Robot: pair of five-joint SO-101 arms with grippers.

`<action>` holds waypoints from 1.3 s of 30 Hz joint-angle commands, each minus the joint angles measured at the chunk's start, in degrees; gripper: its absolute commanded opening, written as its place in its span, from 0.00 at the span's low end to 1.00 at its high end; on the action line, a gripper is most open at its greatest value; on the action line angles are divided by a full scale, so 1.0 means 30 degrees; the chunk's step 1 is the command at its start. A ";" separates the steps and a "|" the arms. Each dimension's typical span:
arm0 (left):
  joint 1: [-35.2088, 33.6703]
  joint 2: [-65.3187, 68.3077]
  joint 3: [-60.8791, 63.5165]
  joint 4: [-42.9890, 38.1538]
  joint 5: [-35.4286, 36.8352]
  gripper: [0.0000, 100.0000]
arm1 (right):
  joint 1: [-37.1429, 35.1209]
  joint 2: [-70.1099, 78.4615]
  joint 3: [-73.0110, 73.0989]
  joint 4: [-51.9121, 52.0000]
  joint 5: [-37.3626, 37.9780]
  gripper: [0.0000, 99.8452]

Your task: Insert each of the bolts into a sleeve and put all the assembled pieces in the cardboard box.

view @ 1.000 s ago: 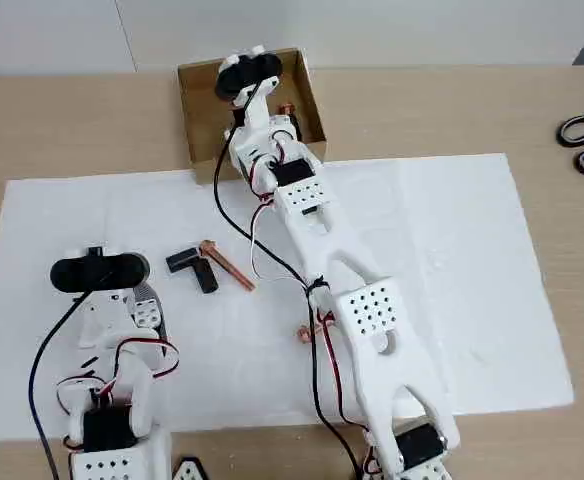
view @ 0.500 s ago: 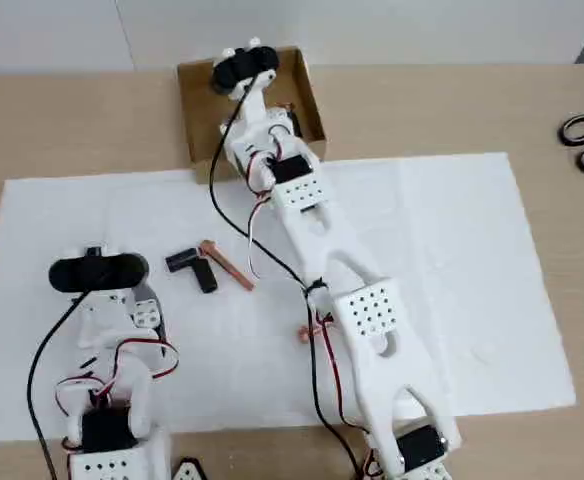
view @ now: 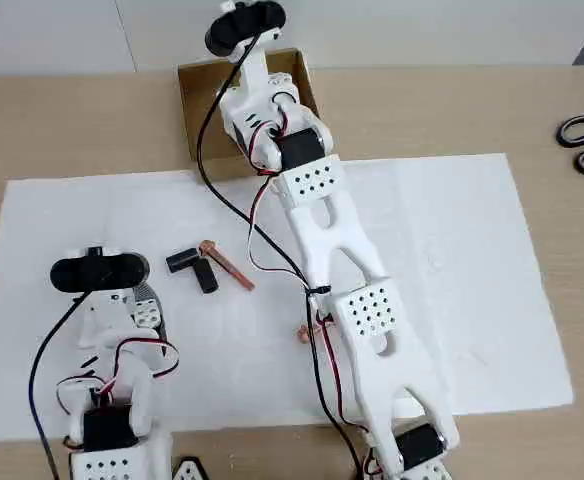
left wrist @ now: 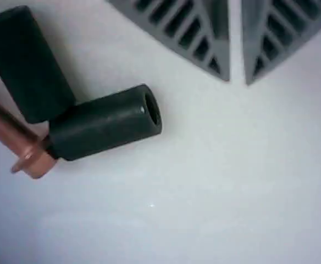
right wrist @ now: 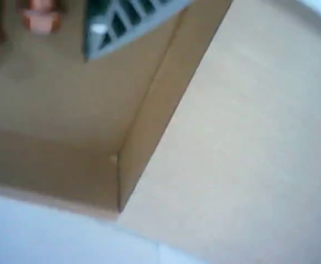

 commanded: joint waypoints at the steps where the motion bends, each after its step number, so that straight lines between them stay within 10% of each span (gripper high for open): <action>1: -0.0117 -0.0264 -0.0103 -0.0029 0.0088 0.01 | -0.0308 -0.0630 -0.2784 0.3004 0.0088 0.15; 10: -0.0147 -0.0264 -0.0103 -0.0029 0.0000 0.01 | -0.1421 -0.2447 -0.2784 1.0799 0.0117 0.15; 24: -0.0176 -0.0264 -0.0103 0.0088 -0.0029 0.01 | -0.3883 -0.5084 -0.2755 1.3348 0.0000 0.15; 39: -0.7238 -0.0293 -0.0190 0.0615 0.0088 0.01 | -0.5758 -0.4293 -0.1465 1.3407 0.0029 0.15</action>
